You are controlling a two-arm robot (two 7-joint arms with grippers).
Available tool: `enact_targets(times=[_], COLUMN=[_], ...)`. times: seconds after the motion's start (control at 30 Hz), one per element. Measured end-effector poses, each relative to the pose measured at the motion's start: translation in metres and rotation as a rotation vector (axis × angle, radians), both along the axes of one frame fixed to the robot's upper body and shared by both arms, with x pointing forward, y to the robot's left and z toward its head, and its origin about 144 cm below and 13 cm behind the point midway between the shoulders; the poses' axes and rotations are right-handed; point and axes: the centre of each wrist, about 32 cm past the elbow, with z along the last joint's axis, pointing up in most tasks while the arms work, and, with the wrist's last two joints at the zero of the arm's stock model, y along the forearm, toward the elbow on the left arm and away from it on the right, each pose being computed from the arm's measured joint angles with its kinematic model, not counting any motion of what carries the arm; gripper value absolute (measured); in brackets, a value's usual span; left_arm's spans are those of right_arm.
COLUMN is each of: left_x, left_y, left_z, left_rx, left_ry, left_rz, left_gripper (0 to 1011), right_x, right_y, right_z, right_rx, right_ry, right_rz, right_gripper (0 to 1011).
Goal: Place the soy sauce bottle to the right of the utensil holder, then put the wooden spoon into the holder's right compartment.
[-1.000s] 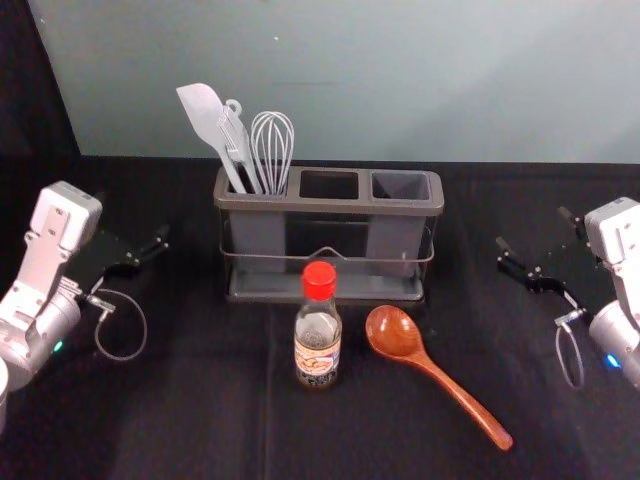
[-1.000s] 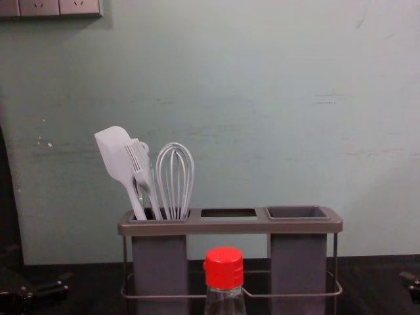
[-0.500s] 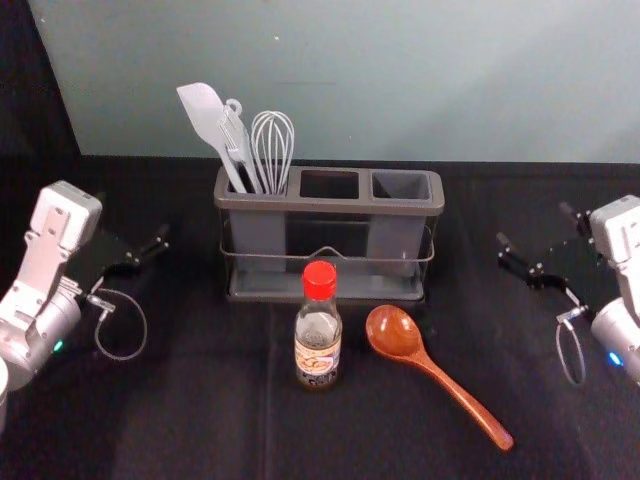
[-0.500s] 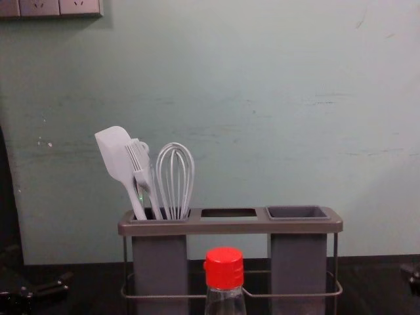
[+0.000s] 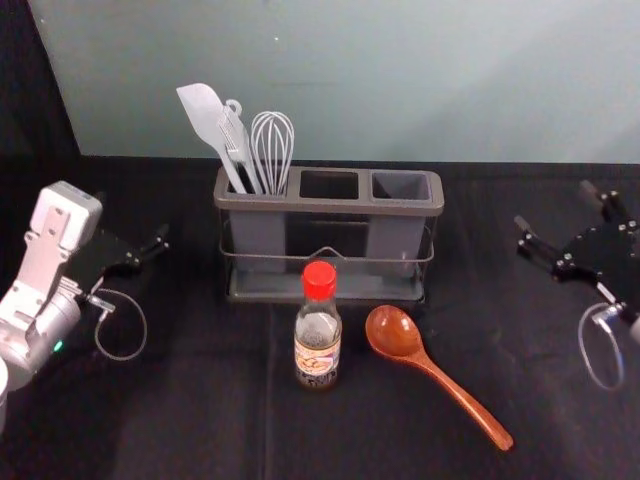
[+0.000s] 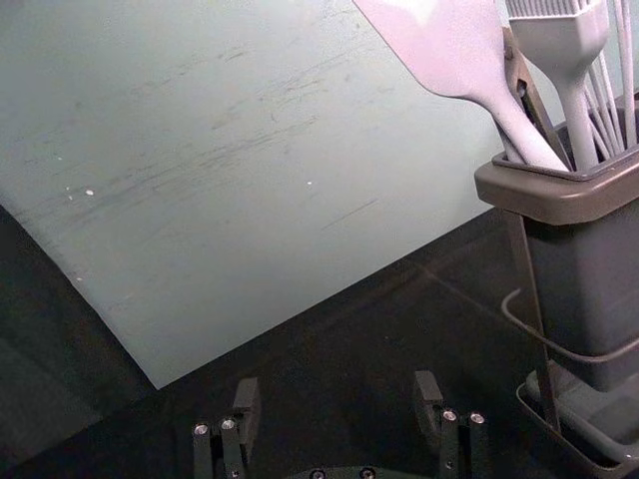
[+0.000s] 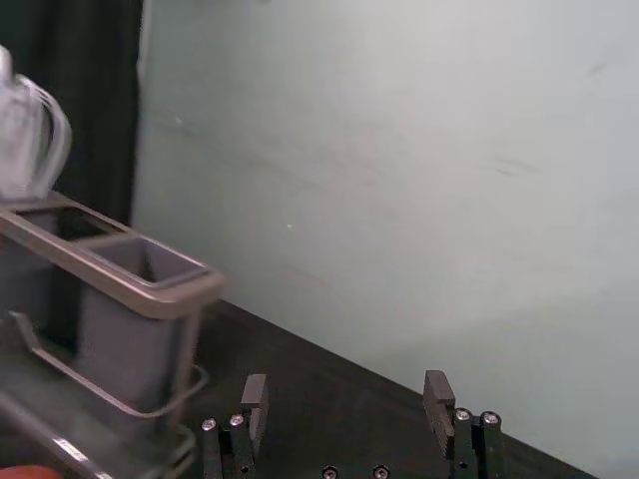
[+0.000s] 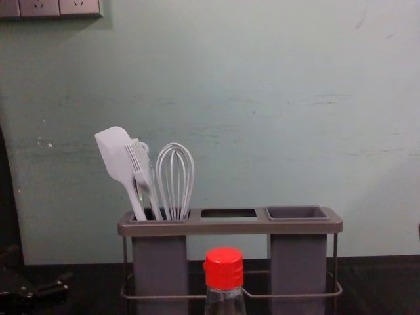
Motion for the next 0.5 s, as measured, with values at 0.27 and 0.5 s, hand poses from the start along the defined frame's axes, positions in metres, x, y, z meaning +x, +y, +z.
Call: enact_targets(times=[0.27,0.5], left_x=[0.0,0.0], left_y=[0.0,0.0], left_z=[0.0,0.0], left_rx=[0.0,0.0], left_ry=[0.0,0.0], left_rz=[0.0,0.0], left_gripper=[1005,1005], right_x=[-0.025,-0.038], right_y=[-0.013,-0.015], right_z=[0.006,0.012], right_rx=[0.05,0.087], right_ry=[0.036,0.075], right_rz=[0.104,0.247], right_gripper=[1003,1003])
